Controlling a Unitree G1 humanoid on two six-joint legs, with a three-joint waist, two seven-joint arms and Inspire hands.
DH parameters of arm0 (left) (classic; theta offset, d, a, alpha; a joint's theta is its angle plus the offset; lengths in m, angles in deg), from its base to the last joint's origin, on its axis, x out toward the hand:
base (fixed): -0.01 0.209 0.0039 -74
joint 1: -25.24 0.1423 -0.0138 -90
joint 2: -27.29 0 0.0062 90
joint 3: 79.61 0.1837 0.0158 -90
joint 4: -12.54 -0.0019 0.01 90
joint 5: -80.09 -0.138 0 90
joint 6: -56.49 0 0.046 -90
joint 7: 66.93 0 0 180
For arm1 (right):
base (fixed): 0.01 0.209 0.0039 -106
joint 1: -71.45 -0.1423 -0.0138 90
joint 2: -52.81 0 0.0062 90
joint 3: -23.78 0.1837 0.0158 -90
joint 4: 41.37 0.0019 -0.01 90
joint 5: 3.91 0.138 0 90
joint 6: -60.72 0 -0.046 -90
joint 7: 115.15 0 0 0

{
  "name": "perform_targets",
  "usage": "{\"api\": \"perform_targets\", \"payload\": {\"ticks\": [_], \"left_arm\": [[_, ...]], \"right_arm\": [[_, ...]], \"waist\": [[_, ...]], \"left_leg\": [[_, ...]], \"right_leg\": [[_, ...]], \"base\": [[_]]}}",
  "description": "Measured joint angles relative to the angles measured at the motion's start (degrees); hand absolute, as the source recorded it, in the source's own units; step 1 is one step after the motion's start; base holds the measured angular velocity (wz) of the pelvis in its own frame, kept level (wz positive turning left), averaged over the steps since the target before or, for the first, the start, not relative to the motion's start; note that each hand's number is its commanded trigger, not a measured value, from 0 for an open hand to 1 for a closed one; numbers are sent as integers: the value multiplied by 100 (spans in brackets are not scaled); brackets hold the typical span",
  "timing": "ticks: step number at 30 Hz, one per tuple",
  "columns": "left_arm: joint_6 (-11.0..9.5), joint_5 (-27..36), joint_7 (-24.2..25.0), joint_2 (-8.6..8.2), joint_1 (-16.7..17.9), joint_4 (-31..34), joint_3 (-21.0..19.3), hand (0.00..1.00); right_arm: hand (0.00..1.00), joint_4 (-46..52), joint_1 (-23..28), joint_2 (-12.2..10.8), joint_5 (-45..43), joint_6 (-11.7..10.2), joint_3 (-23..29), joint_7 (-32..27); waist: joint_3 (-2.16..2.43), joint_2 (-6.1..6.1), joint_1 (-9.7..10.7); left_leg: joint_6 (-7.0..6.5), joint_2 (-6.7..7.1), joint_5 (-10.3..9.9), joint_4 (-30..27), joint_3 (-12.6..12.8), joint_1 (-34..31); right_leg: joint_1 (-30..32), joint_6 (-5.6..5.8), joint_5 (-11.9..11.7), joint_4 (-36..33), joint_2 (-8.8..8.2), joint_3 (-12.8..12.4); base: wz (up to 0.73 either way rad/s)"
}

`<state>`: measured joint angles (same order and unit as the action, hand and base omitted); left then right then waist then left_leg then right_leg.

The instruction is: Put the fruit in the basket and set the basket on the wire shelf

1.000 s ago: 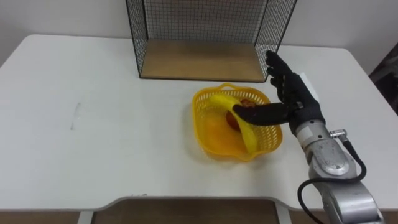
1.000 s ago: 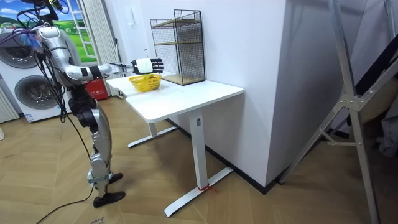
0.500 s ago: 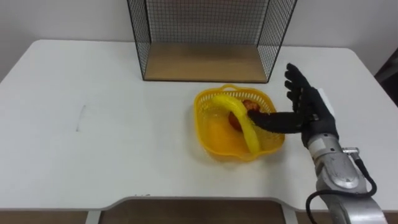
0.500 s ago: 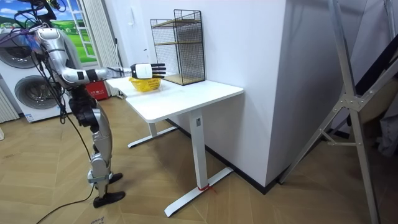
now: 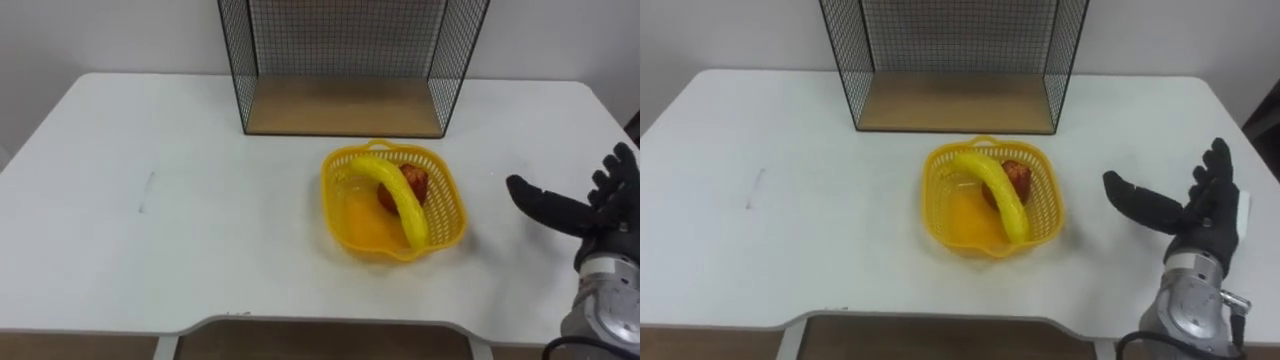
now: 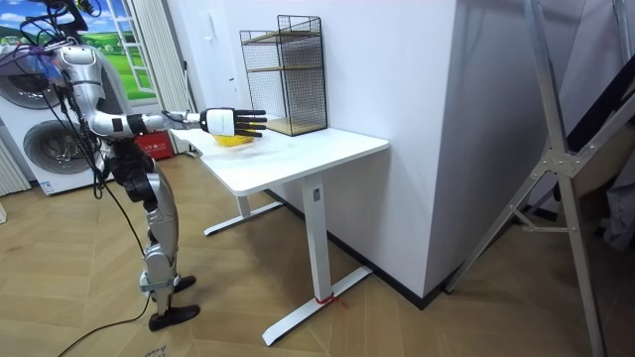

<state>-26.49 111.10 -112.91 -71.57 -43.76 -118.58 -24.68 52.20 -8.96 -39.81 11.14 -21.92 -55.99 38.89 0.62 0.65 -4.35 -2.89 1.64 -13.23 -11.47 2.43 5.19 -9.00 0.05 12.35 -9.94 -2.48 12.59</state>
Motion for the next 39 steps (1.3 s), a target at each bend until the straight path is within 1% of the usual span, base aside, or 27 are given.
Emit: {"api": "perform_targets", "payload": {"ticks": [1, 2, 3, 4, 5, 7, 9, 10, 11, 12, 15, 18, 19, 20, 22, 23, 25, 26, 28, 29, 30, 31, 32, 34, 35, 37, 39], "left_arm": [[-7, -140, -106, 3, -7, 271, -12, 0], [-62, -401, -310, 17, -43, 699, -19, 0], [-77, -811, -501, 19, -176, 1059, -61, 0], [-66, -1045, -611, 10, -250, 1304, -81, 0], [-65, -1618, -826, 4, -310, 1847, -67, 0], [-157, -2577, -1186, 10, -430, 2774, -22, 0], [-190, -3087, -1433, 18, -570, 3251, 45, 0], [-236, -3382, -1562, 27, -651, 3509, 114, 0], [-246, -3531, -1617, 33, -670, 3631, 168, 0], [-298, -3836, -1672, 31, -685, 3865, 259, 0], [-466, -4343, -1834, 32, -757, 4193, 415, 0], [-531, -4523, -1849, 0, -767, 4669, 757, 0], [-610, -4523, -1795, -1, -771, 4850, 862, 0], [-642, -4523, -1749, -1, -771, 4924, 886, 0], [-803, -4483, -1564, -2, -767, 5108, 899, 0], [-853, -4445, -1528, -4, -769, 5138, 908, 0], [-1045, -4157, -1341, -14, -771, 5208, 1076, 0], [-1097, -4036, -1277, -30, -772, 5219, 1119, 0], [-1257, -3449, -992, -122, -785, 5233, 1257, 0], [-1283, -3237, -935, -122, -786, 5236, 1304, 0], [-1338, -2860, -816, -122, -786, 5236, 1405, 0], [-1384, -2511, -702, -124, -785, 5246, 1522, 0], [-1406, -2360, -648, -124, -785, 5252, 1568, 0], [-1490, -1806, -394, -125, -787, 5307, 1741, 0], [-1509, -1675, -311, -127, -788, 5311, 1788, 0], [-1536, -1250, 66, -129, -793, 5310, 1996, 0], [-1539, -1057, 358, -130, -799, 5312, 2126, 0]], "right_arm": [[0, 0, 22, 0, -97, 3, 3, -35], [0, 0, 60, 0, -243, 6, 2, -80], [0, 0, 83, -2, -259, 17, 18, -82], [0, 1, 93, -2, -282, 25, 27, -83], [0, 15, 115, -3, -431, 26, 34, -92], [0, 153, 184, -3, -442, 25, 35, -104], [0, 216, 217, -3, -442, 18, 35, -144], [0, 204, 219, -5, -442, 17, 34, -158], [0, 200, 223, -9, -441, 13, 34, -151], [0, 170, 234, -20, -439, -14, 34, -150], [0, 160, 272, -21, -412, -54, 34, -150], [0, 166, 276, -33, -403, -208, 27, -90], [0, 168, 274, -37, -389, -305, 26, -39], [0, 168, 276, -42, -368, -354, 27, -7], [0, 167, 294, -72, -139, -508, 27, 103], [0, 168, 304, -92, -96, -537, 26, 122], [0, 161, 319, -246, 184, -716, 26, 221], [0, 160, 318, -259, 283, -757, 26, 274], [0, 160, 290, -261, 626, -875, 29, 478], [0, 160, 289, -263, 762, -899, 23, 504], [0, 158, 296, -269, 995, -928, 5, 571], [0, 156, 305, -285, 1187, -934, 4, 670], [0, 152, 304, -301, 1248, -935, 4, 718], [0, 148, 308, -400, 1573, -961, 3, 905], [0, 148, 308, -432, 1656, -980, -5, 956], [0, 148, 305, -485, 1981, -999, -106, 1145], [0, 148, 304, -489, 2128, -999, -235, 1284]], "waist": [[2, -6, -17], [10, 7, -68], [19, 32, -70], [21, 33, -72], [22, 15, -89], [33, 11, -111], [36, 36, -75], [25, 51, -54], [20, 58, -52], [11, 69, -53], [-2, 69, -55], [-15, 53, -50], [-18, 51, -52], [-18, 51, -52], [-23, 55, -58], [-27, 51, -56], [-41, 47, -24], [-41, 47, -22], [-86, 76, -25], [-96, 82, -30], [-104, 91, -15], [-103, 94, -6], [-103, 94, -7], [-100, 96, 10], [-94, 100, 9], [-92, 96, 36], [-87, 64, 86]], "left_leg": [[1, -1, 1, 0, 3, 5], [1, 2, 1, 5, -9, 17], [-2, 8, 3, 5, -30, 21], [-2, 9, 3, -5, -35, 16], [-2, 9, 3, -21, -47, -5], [-2, 14, 3, -11, -58, -50], [-5, 24, 4, -35, -74, -48], [-6, 24, 5, -41, -74, -48], [-6, 25, 5, -41, -74, -50], [-6, 25, 5, -39, -74, -50], [-5, 20, 6, -32, -75, -47], [-4, 17, 5, -35, -72, -71], [-4, 18, 5, -33, -72, -70], [-4, 18, 5, -32, -72, -65], [-4, 17, 5, -8, -69, 20], [-4, 16, 5, 5, -67, 48], [-3, 13, 4, 7, -64, 60], [-3, 18, 4, 3, -61, 50], [-3, 28, 4, -4, -61, 41], [-3, 28, 4, -6, -62, 41], [-2, 26, 3, -15, -63, 39], [-2, 26, 3, -16, -76, 37], [-2, 25, 3, -16, -80, 35], [-1, 20, 3, -14, -67, 33], [-1, 17, 3, -12, -57, 26], [-2, 15, 4, -24, -15, -12], [-2, 15, 4, -37, 8, -25]], "right_leg": [[8, 0, 0, -1, 0, -5], [2, 0, 0, 1, 1, 2], [-9, 0, 0, 2, 2, 20], [-10, 0, 0, 1, 0, 22], [2, 1, 0, 1, 2, 26], [2, 1, -1, 12, 6, 18], [-6, 3, -2, 19, 7, 25], [-1, 5, -3, 22, 3, 19], [2, 6, -3, 24, 6, 14], [8, 6, -3, 28, 8, 5], [28, 6, -3, 34, 13, -4], [55, 5, -4, 33, 37, 5], [50, 5, -4, 33, 36, 5], [42, 5, -4, 33, 35, 1], [-30, 6, -4, 44, 38, -29], [-50, 6, -3, 45, 42, -40], [-99, 6, -4, 78, 54, -110], [-98, 8, -5, 107, 55, -134], [-90, 12, -8, 131, 50, -123], [-90, 12, -8, 131, 51, -119], [-91, 12, -8, 131, 55, -95], [-92, 12, -8, 130, 56, -82], [-90, 12, -8, 129, 57, -81], [-42, 12, -8, 124, 59, -86], [-22, 12, -8, 108, 60, -92], [-7, 11, -9, 97, 53, -113], [-5, 10, -9, 97, 51, -121]], "base": [[0], [4], [7], [8], [5], [2], [0], [0], [0], [-3], [-1], [0], [0], [0], [0], [0], [0], [0], [0], [0], [0], [0], [0], [-2], [-6], [-7], [0]]}}
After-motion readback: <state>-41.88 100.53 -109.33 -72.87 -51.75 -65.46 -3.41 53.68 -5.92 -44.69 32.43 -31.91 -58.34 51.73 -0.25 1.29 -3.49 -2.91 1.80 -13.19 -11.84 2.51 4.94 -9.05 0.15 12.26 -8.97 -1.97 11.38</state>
